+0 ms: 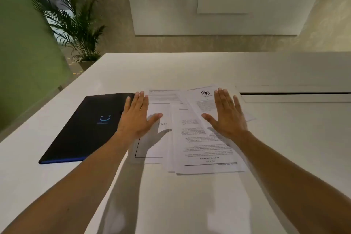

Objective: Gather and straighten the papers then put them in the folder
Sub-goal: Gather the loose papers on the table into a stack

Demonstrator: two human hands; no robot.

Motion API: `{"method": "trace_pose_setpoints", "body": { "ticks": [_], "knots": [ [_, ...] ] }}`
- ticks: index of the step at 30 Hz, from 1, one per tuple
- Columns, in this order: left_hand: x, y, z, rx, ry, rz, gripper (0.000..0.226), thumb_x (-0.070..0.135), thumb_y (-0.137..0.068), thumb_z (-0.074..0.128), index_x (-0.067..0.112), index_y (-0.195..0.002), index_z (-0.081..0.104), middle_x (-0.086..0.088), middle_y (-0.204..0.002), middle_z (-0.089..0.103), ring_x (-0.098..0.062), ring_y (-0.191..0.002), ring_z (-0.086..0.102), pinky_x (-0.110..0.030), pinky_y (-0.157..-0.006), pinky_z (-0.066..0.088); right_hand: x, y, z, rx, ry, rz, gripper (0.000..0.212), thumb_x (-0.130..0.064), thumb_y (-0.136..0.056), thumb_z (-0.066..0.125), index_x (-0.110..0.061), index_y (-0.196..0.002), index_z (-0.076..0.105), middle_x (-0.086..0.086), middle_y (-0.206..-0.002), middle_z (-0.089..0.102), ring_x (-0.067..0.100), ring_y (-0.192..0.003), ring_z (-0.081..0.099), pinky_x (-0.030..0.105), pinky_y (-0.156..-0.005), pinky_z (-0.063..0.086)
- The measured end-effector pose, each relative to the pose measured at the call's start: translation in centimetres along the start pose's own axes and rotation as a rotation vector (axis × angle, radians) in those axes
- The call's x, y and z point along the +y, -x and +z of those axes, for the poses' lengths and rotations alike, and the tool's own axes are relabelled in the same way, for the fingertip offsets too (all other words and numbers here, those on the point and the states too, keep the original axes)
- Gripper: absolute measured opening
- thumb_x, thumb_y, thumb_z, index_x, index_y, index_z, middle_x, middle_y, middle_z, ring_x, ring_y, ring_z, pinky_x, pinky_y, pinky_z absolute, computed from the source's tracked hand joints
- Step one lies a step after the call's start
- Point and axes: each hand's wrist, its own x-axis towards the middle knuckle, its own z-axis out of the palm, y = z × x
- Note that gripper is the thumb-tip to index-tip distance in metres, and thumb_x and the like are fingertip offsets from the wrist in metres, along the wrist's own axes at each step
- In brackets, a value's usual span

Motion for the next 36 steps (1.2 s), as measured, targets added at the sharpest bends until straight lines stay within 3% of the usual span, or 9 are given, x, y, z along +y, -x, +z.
{"method": "trace_pose_setpoints", "body": {
  "ticks": [8, 11, 13, 15, 17, 19, 21, 29, 36],
  "knots": [
    [1.6, 2.7, 3.1, -0.172, 0.054, 0.017, 0.104, 0.081, -0.079, 0.0, 0.008, -0.154, 0.003, -0.006, -0.163, -0.007, -0.019, -0.149, -0.012, -0.045, -0.121, -0.005, -0.3, 2.4, 2.0, -0.297, -0.175, -0.022, 0.106, -0.082, -0.084, 0.029, -0.011, -0.158, 0.002, 0.005, -0.167, 0.001, 0.018, -0.153, 0.0, 0.039, -0.124, 0.004],
    [1.9, 3.2, 3.6, -0.196, 0.098, 0.025, 0.1, 0.08, -0.082, 0.005, 0.01, -0.154, 0.011, -0.006, -0.163, -0.001, -0.021, -0.15, -0.007, -0.045, -0.121, 0.0, -0.3, 2.7, 2.1, -0.333, -0.206, 0.0, 0.096, -0.076, -0.086, 0.04, -0.01, -0.155, 0.023, 0.009, -0.162, 0.025, 0.025, -0.148, 0.024, 0.043, -0.12, 0.021],
    [2.5, 3.0, 3.5, -0.181, 0.162, 0.049, 0.092, 0.077, -0.086, 0.013, 0.012, -0.148, 0.026, -0.008, -0.16, 0.018, -0.025, -0.148, 0.014, -0.045, -0.12, 0.014, -0.3, 2.7, 2.1, -0.319, -0.217, -0.001, 0.084, -0.073, -0.087, 0.042, -0.011, -0.144, 0.041, 0.011, -0.149, 0.045, 0.029, -0.134, 0.044, 0.045, -0.11, 0.036],
    [3.4, 2.8, 3.1, -0.166, 0.235, 0.065, 0.081, 0.074, -0.087, 0.025, 0.013, -0.138, 0.04, -0.005, -0.148, 0.04, -0.024, -0.135, 0.038, -0.04, -0.112, 0.032, -0.3, 2.6, 2.3, -0.327, -0.211, -0.007, 0.076, -0.069, -0.091, 0.04, -0.009, -0.137, 0.047, 0.014, -0.142, 0.05, 0.031, -0.128, 0.048, 0.047, -0.107, 0.04],
    [4.5, 2.6, 2.8, -0.165, 0.286, 0.05, 0.064, 0.069, -0.088, 0.035, 0.015, -0.115, 0.056, 0.0, -0.118, 0.059, -0.021, -0.111, 0.056, -0.031, -0.09, 0.044, -0.4, 2.7, 2.4, -0.34, -0.206, -0.014, 0.069, -0.062, -0.095, 0.039, -0.009, -0.139, 0.046, 0.016, -0.142, 0.049, 0.033, -0.13, 0.046, 0.048, -0.108, 0.038],
    [5.7, 2.4, 2.5, -0.13, 0.248, 0.071, 0.054, 0.068, -0.088, 0.038, 0.017, -0.083, 0.055, 0.003, -0.084, 0.058, -0.017, -0.082, 0.058, -0.026, -0.068, 0.039, -0.5, 2.6, 2.4, -0.337, -0.197, -0.021, 0.063, -0.055, -0.098, 0.04, -0.009, -0.142, 0.044, 0.017, -0.145, 0.047, 0.035, -0.133, 0.043, 0.048, -0.111, 0.034],
    [6.8, 2.0, 2.6, -0.114, 0.227, 0.07, 0.054, 0.066, -0.089, 0.039, 0.016, -0.074, 0.052, 0.002, -0.077, 0.054, -0.017, -0.077, 0.054, -0.028, -0.065, 0.037, -0.5, 2.6, 2.4, -0.331, -0.196, -0.027, 0.059, -0.049, -0.1, 0.04, -0.01, -0.144, 0.043, 0.017, -0.146, 0.046, 0.035, -0.133, 0.043, 0.047, -0.112, 0.033],
    [9.7, -0.5, 2.2, -0.183, 0.671, -0.272, 0.032, 0.044, -0.082, 0.068, 0.016, -0.088, 0.053, -0.013, -0.102, 0.066, -0.028, -0.099, 0.06, -0.037, -0.082, 0.052, -0.4, 1.9, 3.0, -0.362, -0.17, -0.061, 0.072, -0.058, -0.092, 0.022, -0.014, -0.148, 0.031, 0.015, -0.142, 0.048, 0.034, -0.129, 0.045, 0.051, -0.11, 0.034],
    [9.8, -1.3, 0.9, -0.239, 1.021, -0.527, 0.072, 0.031, -0.077, 0.079, 0.003, -0.133, 0.044, -0.014, -0.132, 0.052, -0.027, -0.112, 0.054, -0.032, -0.081, 0.047, -0.3, 1.4, 2.4, -0.386, -0.173, -0.113, 0.061, -0.038, -0.101, 0.037, -0.015, -0.154, 0.018, 0.015, -0.14, 0.049, 0.031, -0.126, 0.047, 0.051, -0.107, 0.037]
  ]
}}
